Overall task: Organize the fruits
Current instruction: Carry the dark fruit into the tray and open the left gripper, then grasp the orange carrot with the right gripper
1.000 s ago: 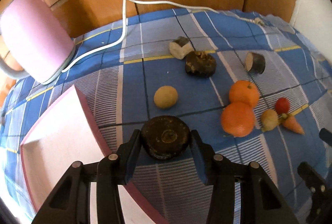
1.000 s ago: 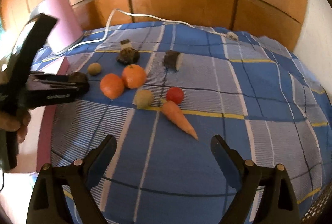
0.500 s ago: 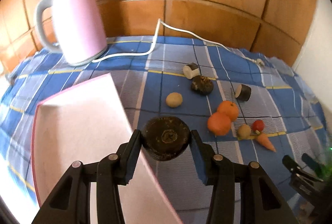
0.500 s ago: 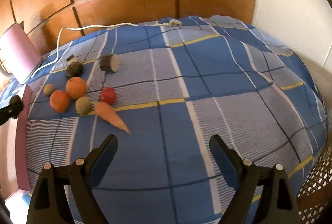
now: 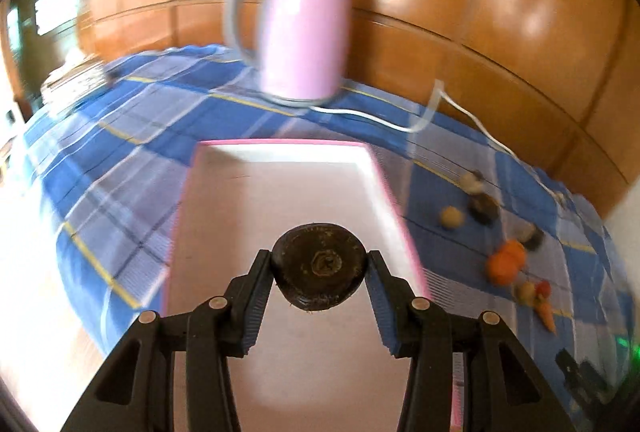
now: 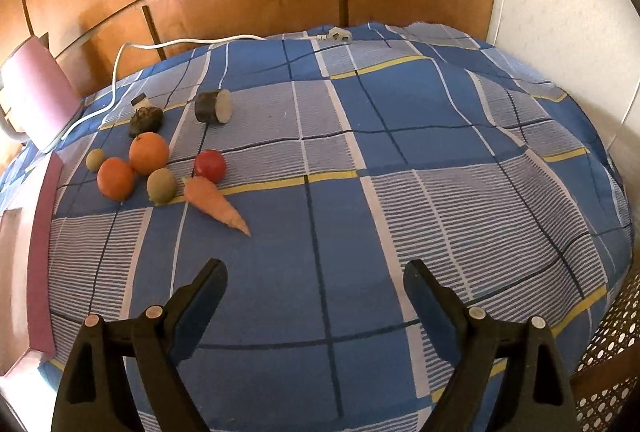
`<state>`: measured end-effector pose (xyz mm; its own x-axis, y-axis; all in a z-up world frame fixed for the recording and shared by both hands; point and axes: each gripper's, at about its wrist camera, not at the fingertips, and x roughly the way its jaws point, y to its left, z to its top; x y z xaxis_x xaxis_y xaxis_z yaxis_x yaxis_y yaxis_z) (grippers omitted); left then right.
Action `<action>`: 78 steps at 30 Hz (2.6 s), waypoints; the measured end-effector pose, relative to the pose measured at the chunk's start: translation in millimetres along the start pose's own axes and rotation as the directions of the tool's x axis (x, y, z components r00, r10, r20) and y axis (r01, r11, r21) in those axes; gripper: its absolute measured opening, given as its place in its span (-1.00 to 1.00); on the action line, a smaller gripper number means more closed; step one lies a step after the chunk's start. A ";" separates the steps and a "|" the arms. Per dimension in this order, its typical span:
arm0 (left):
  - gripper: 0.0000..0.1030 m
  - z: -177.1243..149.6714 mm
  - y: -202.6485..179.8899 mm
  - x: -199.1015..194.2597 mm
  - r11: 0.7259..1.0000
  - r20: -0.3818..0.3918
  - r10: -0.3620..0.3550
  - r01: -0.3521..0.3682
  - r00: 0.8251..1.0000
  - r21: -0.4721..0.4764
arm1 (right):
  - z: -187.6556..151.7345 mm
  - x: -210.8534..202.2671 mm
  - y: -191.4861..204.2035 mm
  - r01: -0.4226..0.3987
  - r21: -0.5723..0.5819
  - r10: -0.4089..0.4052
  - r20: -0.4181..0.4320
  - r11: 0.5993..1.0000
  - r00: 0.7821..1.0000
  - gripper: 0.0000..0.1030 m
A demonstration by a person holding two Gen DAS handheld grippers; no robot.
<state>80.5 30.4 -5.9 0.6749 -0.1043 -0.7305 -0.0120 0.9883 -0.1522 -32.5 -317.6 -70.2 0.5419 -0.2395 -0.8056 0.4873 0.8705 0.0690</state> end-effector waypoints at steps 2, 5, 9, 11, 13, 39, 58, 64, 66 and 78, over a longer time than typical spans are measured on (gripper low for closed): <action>-0.08 2.2 11.0 3.3 0.999 0.002 0.036 -0.036 0.999 -0.036 | -1.4 1.1 -0.2 -0.002 0.002 0.002 -0.008 1.000 1.000 0.78; -0.08 7.0 24.5 11.0 0.994 0.000 0.075 -0.075 0.997 -0.074 | -3.4 2.3 -0.7 0.000 0.002 0.000 -0.016 1.000 1.000 0.78; -0.08 14.0 30.9 23.3 0.991 0.000 0.107 -0.107 0.994 -0.082 | -4.5 3.5 -1.7 0.010 0.000 -0.010 -0.022 1.000 1.000 0.77; -0.08 15.9 33.0 29.6 0.989 -0.003 0.121 -0.121 0.993 -0.082 | -5.1 4.9 -1.4 0.012 -0.003 -0.012 -0.029 1.000 1.000 0.78; -0.07 17.2 34.2 34.5 0.988 -0.005 0.131 -0.131 0.991 -0.085 | -6.1 6.6 -0.9 0.015 -0.005 -0.015 -0.037 1.000 0.999 0.78; 0.82 -29.7 10.3 -18.7 0.995 0.083 0.090 -0.085 0.992 -0.058 | -9.4 9.2 2.3 0.026 -0.026 -0.026 -0.019 0.999 0.999 0.80; 0.98 -59.2 -2.1 -11.7 0.998 -0.002 0.045 -0.046 0.999 -0.035 | -3.5 6.7 3.0 -0.054 -0.120 0.050 -0.032 0.991 0.998 0.44; 0.99 -60.4 3.9 -10.8 0.997 -0.010 0.059 -0.060 0.998 -0.052 | 7.1 2.8 18.2 -0.119 -0.196 0.115 -0.031 0.973 0.993 -0.02; 0.99 -60.7 7.1 -10.1 0.996 -0.017 0.068 -0.069 0.998 -0.065 | 11.6 3.3 26.4 -0.134 -0.226 0.130 -0.033 0.965 0.991 -0.08; 0.99 -61.1 15.9 -8.5 0.991 -0.031 0.088 -0.090 0.996 -0.094 | 31.5 36.3 74.7 -0.181 -0.446 0.146 -0.113 0.877 0.983 -0.47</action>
<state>29.6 40.2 -42.7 0.6479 -0.0206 -0.7615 -0.1423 0.9788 -0.1475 45.1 -274.8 -75.8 0.5264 -0.0599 -0.8481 0.0239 0.9982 -0.0557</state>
